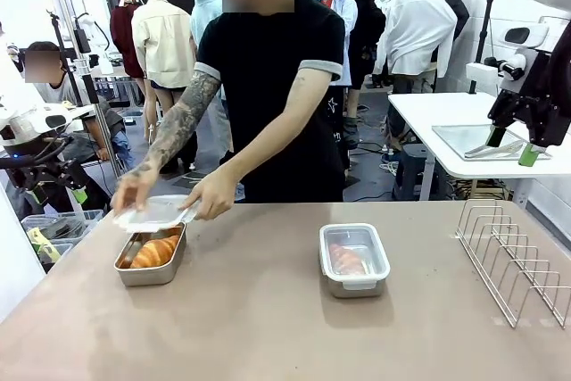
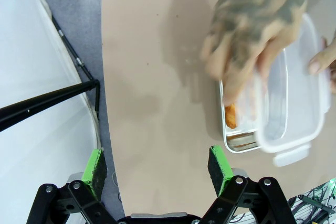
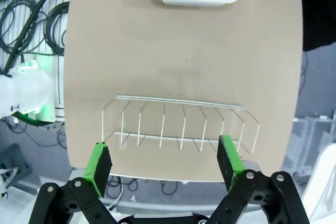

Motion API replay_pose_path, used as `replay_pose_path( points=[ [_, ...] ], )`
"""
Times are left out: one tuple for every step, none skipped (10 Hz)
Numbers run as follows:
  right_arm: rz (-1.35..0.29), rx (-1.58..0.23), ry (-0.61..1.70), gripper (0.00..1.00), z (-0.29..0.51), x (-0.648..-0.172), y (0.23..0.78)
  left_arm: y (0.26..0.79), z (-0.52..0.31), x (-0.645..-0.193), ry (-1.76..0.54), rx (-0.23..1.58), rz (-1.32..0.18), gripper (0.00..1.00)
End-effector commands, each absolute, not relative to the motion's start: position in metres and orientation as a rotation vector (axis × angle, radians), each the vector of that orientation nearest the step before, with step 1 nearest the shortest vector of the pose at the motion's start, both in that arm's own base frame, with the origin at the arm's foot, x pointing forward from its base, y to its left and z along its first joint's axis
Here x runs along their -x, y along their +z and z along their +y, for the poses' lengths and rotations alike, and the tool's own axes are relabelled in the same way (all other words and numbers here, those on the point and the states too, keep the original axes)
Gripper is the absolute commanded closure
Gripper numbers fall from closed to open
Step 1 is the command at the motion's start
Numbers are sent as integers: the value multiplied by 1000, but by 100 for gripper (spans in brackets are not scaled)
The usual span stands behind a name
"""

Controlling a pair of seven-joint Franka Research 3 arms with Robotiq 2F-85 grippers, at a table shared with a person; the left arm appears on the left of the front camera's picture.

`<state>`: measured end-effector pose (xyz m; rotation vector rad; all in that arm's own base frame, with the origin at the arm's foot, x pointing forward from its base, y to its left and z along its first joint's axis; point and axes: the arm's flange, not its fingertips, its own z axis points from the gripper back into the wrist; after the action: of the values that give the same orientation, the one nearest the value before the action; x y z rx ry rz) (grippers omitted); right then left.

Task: Place the bread in airtight containers.
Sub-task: Release when the human grabs the Airtight Container lid.

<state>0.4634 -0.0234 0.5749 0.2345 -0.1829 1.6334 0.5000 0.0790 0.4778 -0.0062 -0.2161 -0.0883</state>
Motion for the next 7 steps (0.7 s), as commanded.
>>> replay_pose_path(
  points=[
    [-170,-214,1621,0,-23,-464,573,478,79,-500,-71,-19,-225,0],
    [-170,-214,1621,0,-23,-464,573,478,79,-500,-71,-19,-225,0],
    [-170,-214,1621,0,-23,-464,573,478,79,-500,-71,-19,-225,0],
    [-170,-214,1621,0,-23,-464,573,478,79,-500,-71,-19,-225,0],
    [-170,-214,1621,0,-23,-464,573,478,79,-500,-71,-19,-225,0],
    [-170,-214,1621,0,-23,-464,573,478,79,-500,-71,-19,-225,0],
    [-170,-214,1621,0,-23,-464,573,478,79,-500,-71,-19,-225,0]
  ],
)
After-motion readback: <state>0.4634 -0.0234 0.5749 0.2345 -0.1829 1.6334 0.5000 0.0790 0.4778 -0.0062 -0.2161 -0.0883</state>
